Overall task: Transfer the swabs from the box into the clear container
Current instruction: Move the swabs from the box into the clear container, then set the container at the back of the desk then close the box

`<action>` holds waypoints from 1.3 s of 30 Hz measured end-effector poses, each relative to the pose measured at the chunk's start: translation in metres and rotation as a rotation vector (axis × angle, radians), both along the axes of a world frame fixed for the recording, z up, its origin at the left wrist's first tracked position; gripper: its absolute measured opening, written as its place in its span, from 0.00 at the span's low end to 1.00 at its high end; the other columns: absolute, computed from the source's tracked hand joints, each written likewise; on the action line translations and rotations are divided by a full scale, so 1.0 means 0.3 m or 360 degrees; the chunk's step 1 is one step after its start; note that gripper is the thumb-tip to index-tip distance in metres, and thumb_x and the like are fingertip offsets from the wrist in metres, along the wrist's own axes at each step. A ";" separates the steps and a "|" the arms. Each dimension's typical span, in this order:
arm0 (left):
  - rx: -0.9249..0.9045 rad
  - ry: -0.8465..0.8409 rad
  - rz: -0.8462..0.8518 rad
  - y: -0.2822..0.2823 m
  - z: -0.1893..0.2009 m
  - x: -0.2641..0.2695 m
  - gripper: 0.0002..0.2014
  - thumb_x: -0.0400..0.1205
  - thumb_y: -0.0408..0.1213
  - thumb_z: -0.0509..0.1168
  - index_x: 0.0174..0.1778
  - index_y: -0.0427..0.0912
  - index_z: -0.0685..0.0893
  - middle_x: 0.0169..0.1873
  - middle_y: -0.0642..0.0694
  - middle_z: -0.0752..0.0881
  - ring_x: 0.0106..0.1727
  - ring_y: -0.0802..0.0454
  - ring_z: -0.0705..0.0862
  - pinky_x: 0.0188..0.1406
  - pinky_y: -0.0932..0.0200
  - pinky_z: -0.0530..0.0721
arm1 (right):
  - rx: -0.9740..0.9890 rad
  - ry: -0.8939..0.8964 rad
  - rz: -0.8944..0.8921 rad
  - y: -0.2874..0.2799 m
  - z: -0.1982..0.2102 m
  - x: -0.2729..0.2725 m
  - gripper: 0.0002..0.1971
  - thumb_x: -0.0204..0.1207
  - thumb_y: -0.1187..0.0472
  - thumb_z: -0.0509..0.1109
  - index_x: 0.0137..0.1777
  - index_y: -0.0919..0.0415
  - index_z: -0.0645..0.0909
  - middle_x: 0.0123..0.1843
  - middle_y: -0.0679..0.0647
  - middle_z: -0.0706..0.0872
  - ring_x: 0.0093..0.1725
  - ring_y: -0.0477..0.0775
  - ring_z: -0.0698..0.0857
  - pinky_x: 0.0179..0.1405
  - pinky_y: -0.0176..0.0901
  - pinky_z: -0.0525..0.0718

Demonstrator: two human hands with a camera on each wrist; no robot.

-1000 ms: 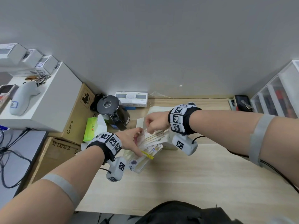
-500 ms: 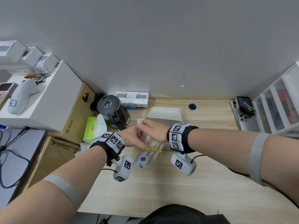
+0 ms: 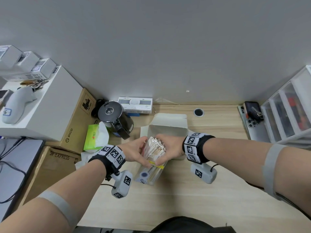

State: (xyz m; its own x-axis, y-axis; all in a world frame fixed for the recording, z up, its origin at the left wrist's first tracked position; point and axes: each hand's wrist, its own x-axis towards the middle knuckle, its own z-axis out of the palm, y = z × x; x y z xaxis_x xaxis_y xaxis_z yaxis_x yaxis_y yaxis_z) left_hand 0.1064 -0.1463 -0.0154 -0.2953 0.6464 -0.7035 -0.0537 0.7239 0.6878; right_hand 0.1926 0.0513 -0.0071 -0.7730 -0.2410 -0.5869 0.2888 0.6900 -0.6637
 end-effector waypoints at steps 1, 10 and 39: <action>0.0007 -0.0017 -0.0001 0.006 -0.004 0.005 0.44 0.63 0.24 0.85 0.73 0.42 0.71 0.66 0.38 0.86 0.68 0.42 0.87 0.68 0.44 0.87 | 0.0000 0.0008 -0.0004 0.007 -0.005 0.012 0.49 0.53 0.39 0.85 0.73 0.55 0.68 0.64 0.49 0.85 0.62 0.51 0.84 0.66 0.46 0.81; -0.0038 -0.0034 -0.0263 0.123 0.023 0.030 0.43 0.64 0.31 0.87 0.74 0.46 0.74 0.64 0.43 0.86 0.61 0.50 0.88 0.59 0.62 0.88 | -0.0061 -0.0038 -0.0092 0.119 0.024 0.065 0.35 0.58 0.48 0.88 0.63 0.54 0.77 0.55 0.44 0.88 0.52 0.43 0.87 0.54 0.36 0.83; -0.0066 0.0132 0.0312 1.117 0.021 -0.019 0.09 0.77 0.24 0.68 0.50 0.31 0.78 0.33 0.40 0.80 0.39 0.43 0.80 0.50 0.45 0.85 | 0.1140 0.0157 -0.0491 0.870 -0.054 -0.065 0.33 0.63 0.62 0.82 0.64 0.58 0.68 0.61 0.60 0.71 0.34 0.58 0.79 0.34 0.47 0.79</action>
State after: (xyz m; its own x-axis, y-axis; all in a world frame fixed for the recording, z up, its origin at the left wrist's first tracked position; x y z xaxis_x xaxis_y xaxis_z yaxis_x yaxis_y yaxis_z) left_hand 0.1006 0.1887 -0.0090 -0.4704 0.5420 -0.6964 -0.1410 0.7328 0.6656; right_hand 0.1733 0.3124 -0.0233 -0.7999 0.4042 -0.4436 0.5000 0.8577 -0.1201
